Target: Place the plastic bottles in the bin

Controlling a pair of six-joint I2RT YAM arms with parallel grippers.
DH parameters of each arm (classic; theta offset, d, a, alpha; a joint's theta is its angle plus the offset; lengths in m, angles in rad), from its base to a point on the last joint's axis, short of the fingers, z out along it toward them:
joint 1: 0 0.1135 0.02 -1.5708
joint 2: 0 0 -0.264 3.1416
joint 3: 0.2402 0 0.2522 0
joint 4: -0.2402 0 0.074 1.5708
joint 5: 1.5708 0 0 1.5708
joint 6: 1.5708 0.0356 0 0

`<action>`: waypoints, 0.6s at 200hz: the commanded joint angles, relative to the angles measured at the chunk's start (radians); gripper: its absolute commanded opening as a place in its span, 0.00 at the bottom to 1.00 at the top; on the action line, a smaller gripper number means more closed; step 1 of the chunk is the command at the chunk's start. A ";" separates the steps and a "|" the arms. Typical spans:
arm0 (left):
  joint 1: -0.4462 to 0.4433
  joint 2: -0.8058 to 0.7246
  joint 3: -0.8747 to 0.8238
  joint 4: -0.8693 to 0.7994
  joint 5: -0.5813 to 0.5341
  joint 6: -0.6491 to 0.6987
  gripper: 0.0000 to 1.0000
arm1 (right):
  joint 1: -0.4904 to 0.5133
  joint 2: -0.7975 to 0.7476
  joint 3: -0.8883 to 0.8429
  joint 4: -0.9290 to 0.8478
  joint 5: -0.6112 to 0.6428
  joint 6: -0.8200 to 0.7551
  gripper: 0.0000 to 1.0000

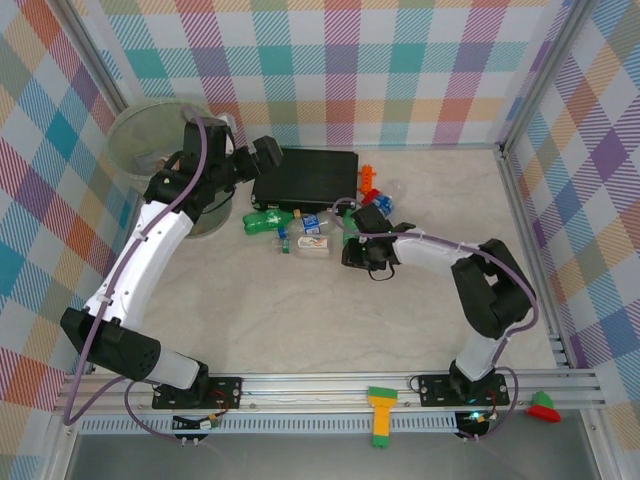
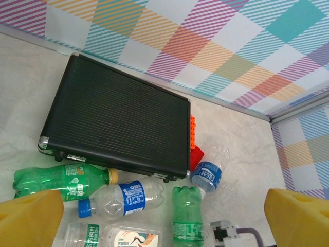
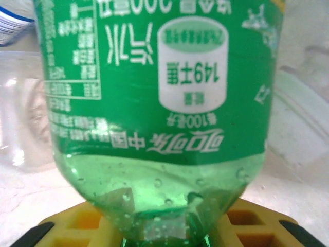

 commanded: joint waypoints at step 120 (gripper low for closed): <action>-0.159 0.111 -0.100 0.271 0.305 -0.251 0.94 | 0.015 -0.455 0.018 -0.032 -0.069 -0.257 0.32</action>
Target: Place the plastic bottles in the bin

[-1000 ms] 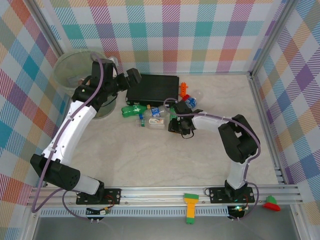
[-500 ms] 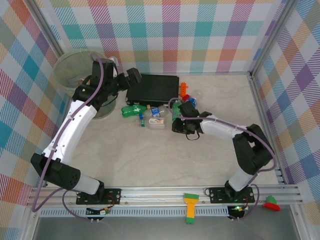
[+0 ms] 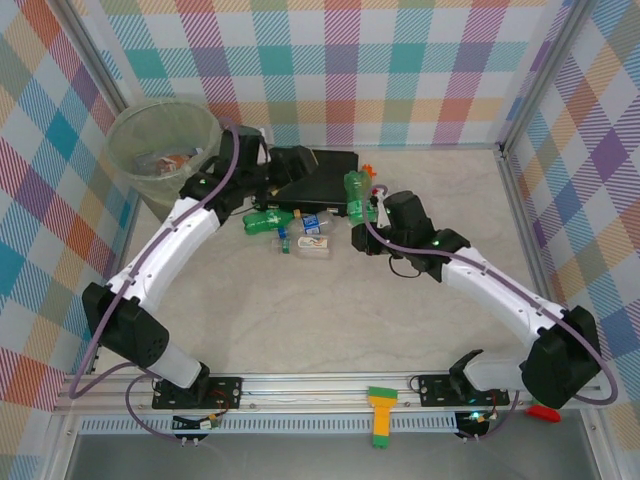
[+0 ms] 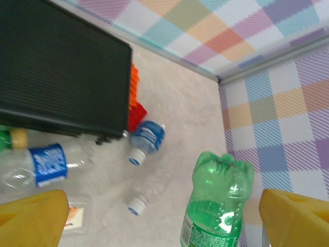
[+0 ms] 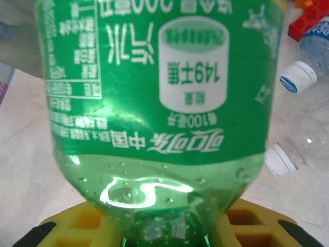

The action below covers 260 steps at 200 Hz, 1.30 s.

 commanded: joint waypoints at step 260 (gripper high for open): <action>-0.165 0.103 0.025 0.194 0.191 -0.057 0.59 | 0.006 -0.082 0.090 -0.017 -0.115 -0.069 0.99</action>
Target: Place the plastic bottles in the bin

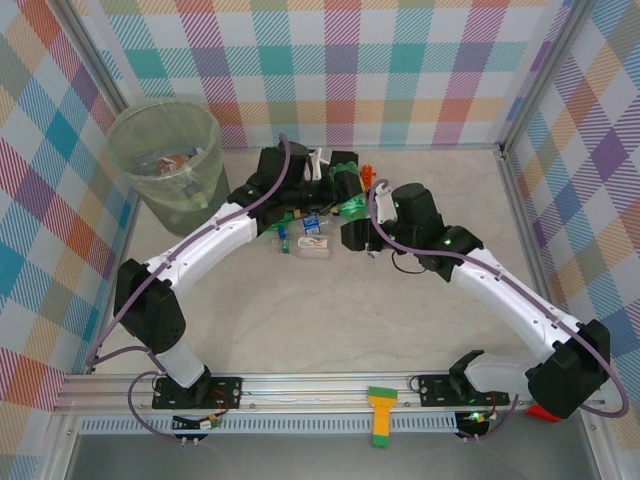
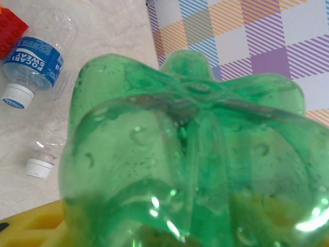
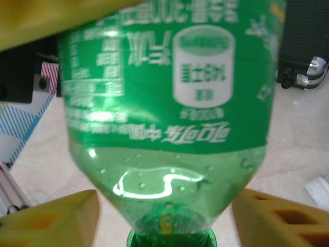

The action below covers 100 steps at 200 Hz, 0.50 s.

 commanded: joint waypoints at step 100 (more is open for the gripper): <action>0.271 -0.157 0.136 -0.258 -0.050 0.129 0.58 | 0.007 -0.085 0.063 -0.003 0.046 -0.007 0.99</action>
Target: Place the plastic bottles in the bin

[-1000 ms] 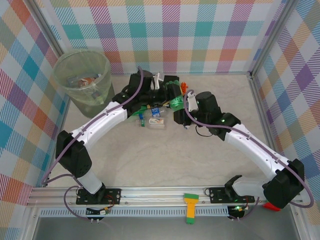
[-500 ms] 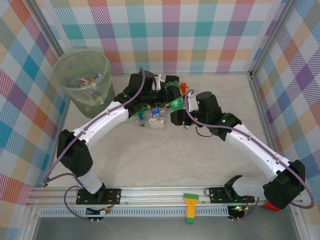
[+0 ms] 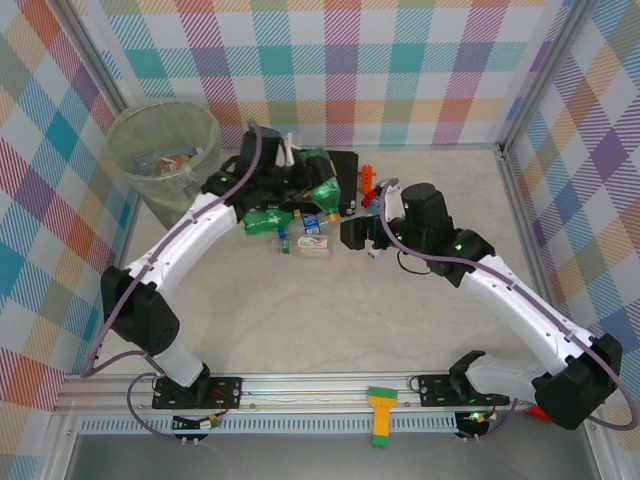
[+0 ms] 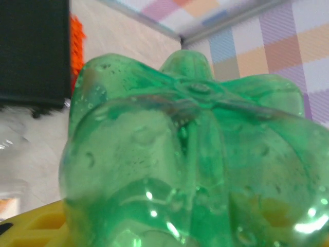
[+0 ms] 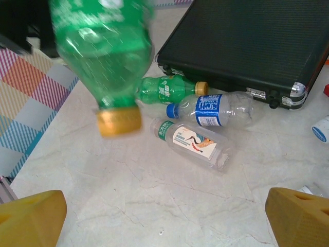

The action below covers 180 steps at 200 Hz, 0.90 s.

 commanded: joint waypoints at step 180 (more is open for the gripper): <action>0.717 0.089 0.522 -0.411 -0.130 0.105 0.52 | 0.006 0.109 0.153 0.004 -0.036 -0.006 0.99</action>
